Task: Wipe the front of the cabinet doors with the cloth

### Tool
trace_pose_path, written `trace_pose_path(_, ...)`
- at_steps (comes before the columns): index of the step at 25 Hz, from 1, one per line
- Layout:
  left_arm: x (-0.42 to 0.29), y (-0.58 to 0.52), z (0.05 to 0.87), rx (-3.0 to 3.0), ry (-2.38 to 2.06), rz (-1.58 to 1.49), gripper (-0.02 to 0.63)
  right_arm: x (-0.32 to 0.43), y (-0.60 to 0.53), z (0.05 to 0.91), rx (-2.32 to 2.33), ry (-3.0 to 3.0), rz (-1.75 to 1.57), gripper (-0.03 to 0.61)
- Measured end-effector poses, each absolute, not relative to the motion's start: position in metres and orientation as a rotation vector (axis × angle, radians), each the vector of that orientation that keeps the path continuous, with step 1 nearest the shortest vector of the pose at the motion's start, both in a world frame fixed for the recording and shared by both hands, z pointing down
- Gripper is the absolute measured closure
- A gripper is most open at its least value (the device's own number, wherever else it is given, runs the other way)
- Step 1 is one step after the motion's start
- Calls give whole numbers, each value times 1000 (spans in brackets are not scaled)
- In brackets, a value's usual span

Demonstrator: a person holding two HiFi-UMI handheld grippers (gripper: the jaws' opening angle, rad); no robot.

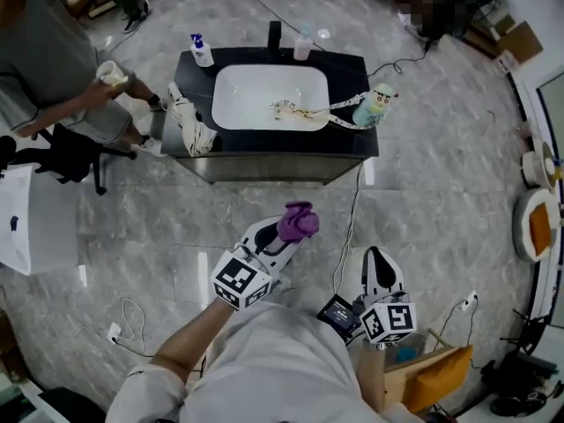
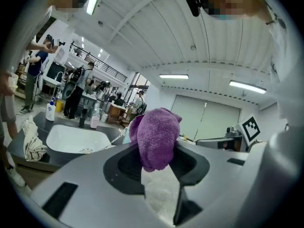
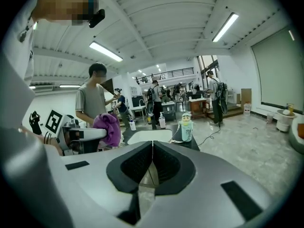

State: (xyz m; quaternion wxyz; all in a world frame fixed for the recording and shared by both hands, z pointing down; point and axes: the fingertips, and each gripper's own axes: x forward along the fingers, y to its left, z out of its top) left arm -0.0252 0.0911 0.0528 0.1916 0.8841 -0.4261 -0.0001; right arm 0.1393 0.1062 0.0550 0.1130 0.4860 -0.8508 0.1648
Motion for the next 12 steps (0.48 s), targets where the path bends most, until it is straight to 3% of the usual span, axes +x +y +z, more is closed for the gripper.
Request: trace_pose_path(12,-23,32,123,2410,-1165,165,471,167,38,128,1371,-2409,529,551)
